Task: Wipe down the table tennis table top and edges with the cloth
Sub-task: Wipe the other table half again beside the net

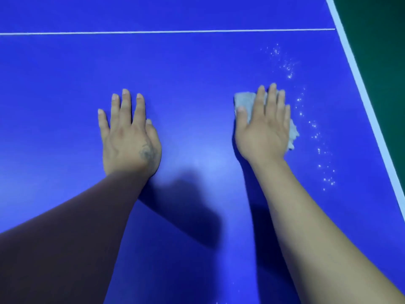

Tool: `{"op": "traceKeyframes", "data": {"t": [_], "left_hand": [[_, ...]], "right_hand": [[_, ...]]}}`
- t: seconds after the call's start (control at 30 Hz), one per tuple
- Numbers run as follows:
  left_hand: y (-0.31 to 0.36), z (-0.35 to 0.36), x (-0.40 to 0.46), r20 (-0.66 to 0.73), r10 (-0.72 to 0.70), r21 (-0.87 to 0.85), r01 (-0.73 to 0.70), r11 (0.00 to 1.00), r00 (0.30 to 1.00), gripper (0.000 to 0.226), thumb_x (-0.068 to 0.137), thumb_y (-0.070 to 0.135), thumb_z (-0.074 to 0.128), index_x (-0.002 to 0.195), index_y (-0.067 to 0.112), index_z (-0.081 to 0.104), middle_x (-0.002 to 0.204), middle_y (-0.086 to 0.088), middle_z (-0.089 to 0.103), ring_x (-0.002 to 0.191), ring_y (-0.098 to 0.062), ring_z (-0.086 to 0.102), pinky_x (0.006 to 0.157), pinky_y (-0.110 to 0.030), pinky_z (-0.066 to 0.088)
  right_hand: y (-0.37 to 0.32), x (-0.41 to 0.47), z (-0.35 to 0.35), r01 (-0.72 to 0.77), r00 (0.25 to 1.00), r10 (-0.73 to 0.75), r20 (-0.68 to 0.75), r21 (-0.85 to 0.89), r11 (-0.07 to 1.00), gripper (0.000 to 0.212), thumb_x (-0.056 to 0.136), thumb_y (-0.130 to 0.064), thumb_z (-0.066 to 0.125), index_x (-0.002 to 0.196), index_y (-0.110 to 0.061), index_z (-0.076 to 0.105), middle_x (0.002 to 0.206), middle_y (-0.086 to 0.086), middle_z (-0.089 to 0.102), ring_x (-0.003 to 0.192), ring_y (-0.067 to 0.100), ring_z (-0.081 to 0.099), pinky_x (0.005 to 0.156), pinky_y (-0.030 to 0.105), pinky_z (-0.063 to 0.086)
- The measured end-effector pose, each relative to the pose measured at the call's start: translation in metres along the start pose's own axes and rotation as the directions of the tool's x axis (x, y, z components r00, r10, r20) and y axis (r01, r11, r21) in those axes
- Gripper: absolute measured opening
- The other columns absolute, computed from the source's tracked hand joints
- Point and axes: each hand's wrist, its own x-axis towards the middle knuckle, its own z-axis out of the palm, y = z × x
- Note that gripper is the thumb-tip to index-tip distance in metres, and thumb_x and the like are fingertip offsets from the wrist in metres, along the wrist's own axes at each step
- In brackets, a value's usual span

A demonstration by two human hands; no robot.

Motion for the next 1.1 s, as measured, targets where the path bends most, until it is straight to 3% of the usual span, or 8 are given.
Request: {"op": "traceKeyframes", "data": {"t": [0.1,0.23,0.43,0.53,0.73,0.93,1.0,1.1], "left_hand": [[-0.001,-0.001,0.0,0.038,-0.004,0.011,0.003,1.0,0.999,0.059,0.109,0.028,0.027,0.165,0.01,0.03,0.174,-0.015,0.023,0.163,-0.036,0.014,0.131,-0.061,0.011],[-0.002,-0.014,0.001,0.13,-0.024,-0.063,0.032,0.997,0.991,0.06,0.11,0.031,0.029,0.166,0.01,0.029,0.176,-0.014,0.018,0.164,-0.035,0.006,0.131,-0.06,0.005],[0.005,-0.041,-0.105,0.084,-0.044,-0.039,0.048,0.998,0.995,0.058,0.11,0.038,0.029,0.159,0.012,0.045,0.172,-0.015,0.031,0.163,-0.038,0.014,0.13,-0.061,0.012],[0.003,-0.048,-0.174,0.117,-0.094,-0.016,0.097,0.995,0.989,0.06,0.108,0.039,0.033,0.162,0.013,0.043,0.174,-0.014,0.028,0.163,-0.038,0.016,0.129,-0.061,0.015],[-0.005,-0.045,-0.21,0.141,-0.083,0.021,0.08,0.997,0.986,0.068,0.106,0.044,0.039,0.168,0.017,0.032,0.177,-0.012,0.019,0.164,-0.036,0.012,0.131,-0.061,0.013],[-0.003,-0.041,-0.209,0.15,-0.096,0.017,0.094,0.995,0.984,0.069,0.104,0.042,0.038,0.168,0.018,0.031,0.177,-0.011,0.018,0.165,-0.035,0.009,0.13,-0.063,0.014],[-0.003,-0.039,-0.209,0.137,-0.103,0.019,0.101,0.995,0.985,0.068,0.104,0.04,0.039,0.168,0.019,0.031,0.177,-0.01,0.018,0.165,-0.035,0.01,0.13,-0.063,0.014],[-0.003,-0.037,-0.209,0.117,-0.099,0.006,0.099,0.995,0.988,0.067,0.104,0.037,0.038,0.168,0.017,0.032,0.177,-0.011,0.019,0.165,-0.036,0.011,0.129,-0.064,0.015]], "right_hand": [[-0.044,-0.001,0.005,0.049,0.998,-0.049,0.024,0.01,0.999,0.073,0.112,-0.053,0.021,0.172,-0.013,0.01,0.18,0.01,0.0,0.167,0.028,-0.004,0.134,0.046,-0.002],[-0.072,-0.076,0.008,0.21,0.978,-0.21,-0.016,0.061,0.976,0.071,0.112,-0.052,0.027,0.171,-0.014,0.02,0.18,0.01,0.01,0.167,0.027,0.004,0.135,0.045,0.001],[-0.034,-0.175,0.002,0.311,0.949,-0.313,0.026,0.066,0.948,0.069,0.113,-0.052,0.029,0.171,-0.016,0.022,0.18,0.005,0.009,0.167,0.021,0.0,0.135,0.045,0.007],[-0.001,-0.196,-0.003,0.305,0.951,-0.308,0.043,0.064,0.95,0.07,0.113,-0.054,0.03,0.171,-0.018,0.02,0.181,0.001,0.007,0.167,0.017,-0.001,0.135,0.044,0.009],[0.023,-0.172,-0.007,0.169,0.985,-0.17,0.038,0.032,0.985,0.073,0.111,-0.057,0.024,0.172,-0.017,0.018,0.181,0.002,0.006,0.167,0.019,-0.001,0.135,0.046,0.006],[-0.039,-0.105,0.005,-0.016,1.0,0.017,-0.014,0.041,0.999,0.077,0.108,-0.055,0.017,0.171,-0.011,0.015,0.18,0.011,0.005,0.167,0.029,0.0,0.134,0.049,0.001],[-0.074,-0.087,0.01,0.01,1.0,-0.011,0.007,0.039,0.999,0.074,0.111,-0.054,0.019,0.172,-0.012,0.013,0.18,0.011,0.002,0.167,0.03,-0.003,0.134,0.049,-0.002],[-0.123,-0.086,0.017,0.161,0.986,-0.163,0.04,0.049,0.986,0.071,0.112,-0.053,0.022,0.172,-0.015,0.011,0.18,0.009,0.0,0.167,0.028,-0.004,0.134,0.047,-0.006]]}}
